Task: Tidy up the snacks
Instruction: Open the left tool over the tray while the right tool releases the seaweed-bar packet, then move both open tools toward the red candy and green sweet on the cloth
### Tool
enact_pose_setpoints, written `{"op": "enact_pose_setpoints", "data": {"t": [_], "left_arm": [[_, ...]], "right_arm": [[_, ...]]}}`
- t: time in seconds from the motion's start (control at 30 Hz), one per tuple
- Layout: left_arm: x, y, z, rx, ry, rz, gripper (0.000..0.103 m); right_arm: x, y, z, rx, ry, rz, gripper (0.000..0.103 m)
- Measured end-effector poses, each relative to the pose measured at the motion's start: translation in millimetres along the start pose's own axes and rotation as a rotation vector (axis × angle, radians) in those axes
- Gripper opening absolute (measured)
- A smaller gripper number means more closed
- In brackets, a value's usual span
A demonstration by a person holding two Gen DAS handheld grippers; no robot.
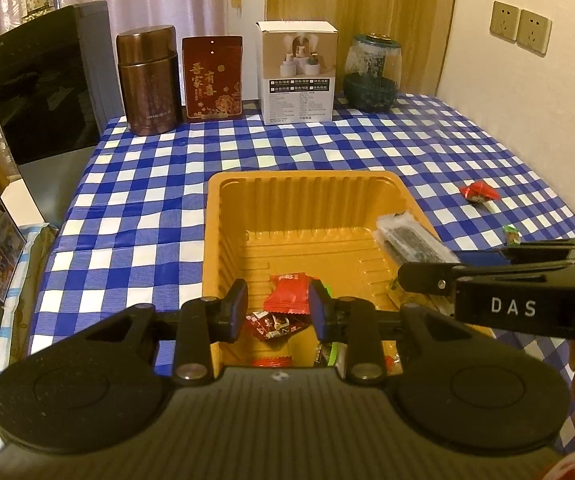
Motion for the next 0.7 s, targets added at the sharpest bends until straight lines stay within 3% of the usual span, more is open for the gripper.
{"op": "enact_pose_setpoints", "data": {"t": [0.17,0.3,0.7], "left_arm": [[2,0,-2,-0.002,0.003,-0.001,0.029],[7,-1,-3,-0.003,0.009,-0.018,0.029],[-3,-8,-23,-0.009,-0.005,-0.036,0.029]], "right_arm": [[3,2,1,-0.017,0.044,0.005,0.04],[0,2,-3,-0.041,0.061,0.025,0.061],[-27,-17,-41,-0.05,-0.013,0.109,0.061]]}}
Point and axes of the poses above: each gripper's, at about its wrist camera, not at the fingertips, and z roughly the way its jaws point, x to its left, y to its top, the point moved 5 cm from there along z, roughly the way its jaws point, and after that the axes turned 6 degrees about y, right-handed, at the moved point
